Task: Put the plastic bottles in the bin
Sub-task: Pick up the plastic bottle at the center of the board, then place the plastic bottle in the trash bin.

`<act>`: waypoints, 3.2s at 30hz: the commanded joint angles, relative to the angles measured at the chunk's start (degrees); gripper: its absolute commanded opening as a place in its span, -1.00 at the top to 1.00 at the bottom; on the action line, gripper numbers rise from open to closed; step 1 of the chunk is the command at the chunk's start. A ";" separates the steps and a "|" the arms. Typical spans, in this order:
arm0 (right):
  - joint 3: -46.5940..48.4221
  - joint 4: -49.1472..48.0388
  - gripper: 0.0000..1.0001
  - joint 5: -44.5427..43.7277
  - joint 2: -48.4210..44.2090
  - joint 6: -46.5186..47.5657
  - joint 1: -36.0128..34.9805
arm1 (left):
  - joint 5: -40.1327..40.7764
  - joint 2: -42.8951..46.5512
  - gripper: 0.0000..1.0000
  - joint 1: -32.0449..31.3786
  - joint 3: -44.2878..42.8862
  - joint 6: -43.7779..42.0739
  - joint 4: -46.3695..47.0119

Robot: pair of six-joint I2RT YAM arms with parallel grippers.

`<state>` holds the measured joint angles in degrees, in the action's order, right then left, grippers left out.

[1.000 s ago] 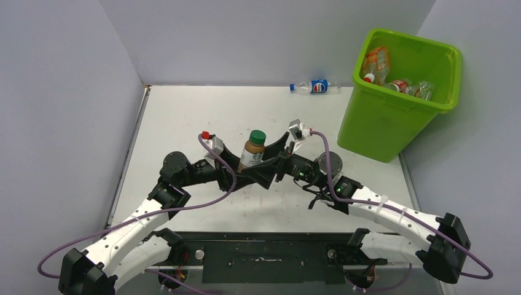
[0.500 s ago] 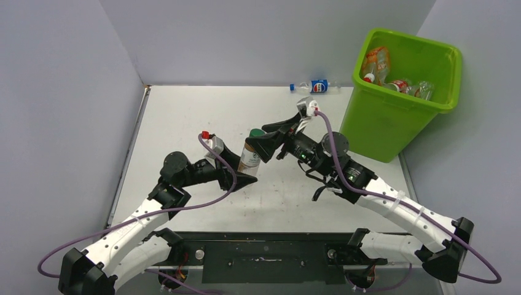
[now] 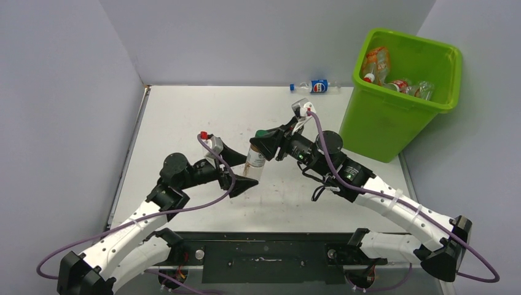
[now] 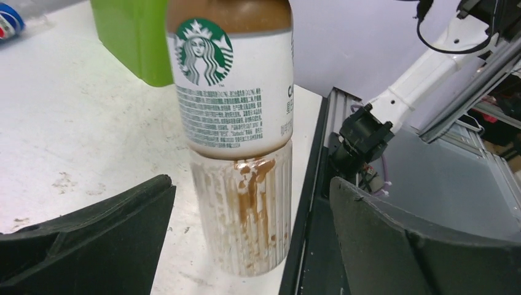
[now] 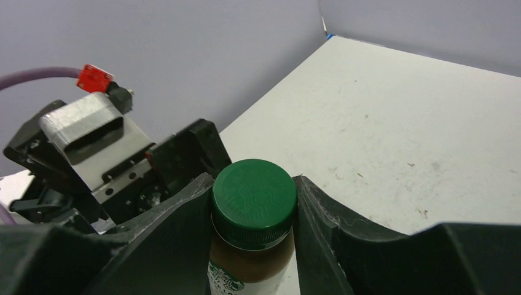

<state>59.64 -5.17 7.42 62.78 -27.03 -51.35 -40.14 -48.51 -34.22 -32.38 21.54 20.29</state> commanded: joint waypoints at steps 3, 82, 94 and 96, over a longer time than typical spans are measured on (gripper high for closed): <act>7.42 10.55 0.89 -3.24 -4.98 8.73 0.16 | 11.42 4.85 -0.93 -0.24 -0.48 -1.61 1.39; 59.79 6.69 -1.00 -60.76 38.40 14.29 44.18 | 49.02 10.67 -0.93 2.27 -0.22 6.42 -6.51; 52.85 -6.70 -0.79 -57.29 32.63 20.70 15.00 | 50.49 9.98 -0.93 2.23 -0.27 5.00 -7.19; 46.27 -6.99 -0.79 -54.71 30.82 14.45 12.70 | 50.83 9.90 -0.93 2.25 -0.36 4.85 -7.35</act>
<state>114.72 -8.56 -51.46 98.17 -6.24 -35.81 9.47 -38.48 -31.81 -31.22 27.75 12.14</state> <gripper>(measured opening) 0.898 0.963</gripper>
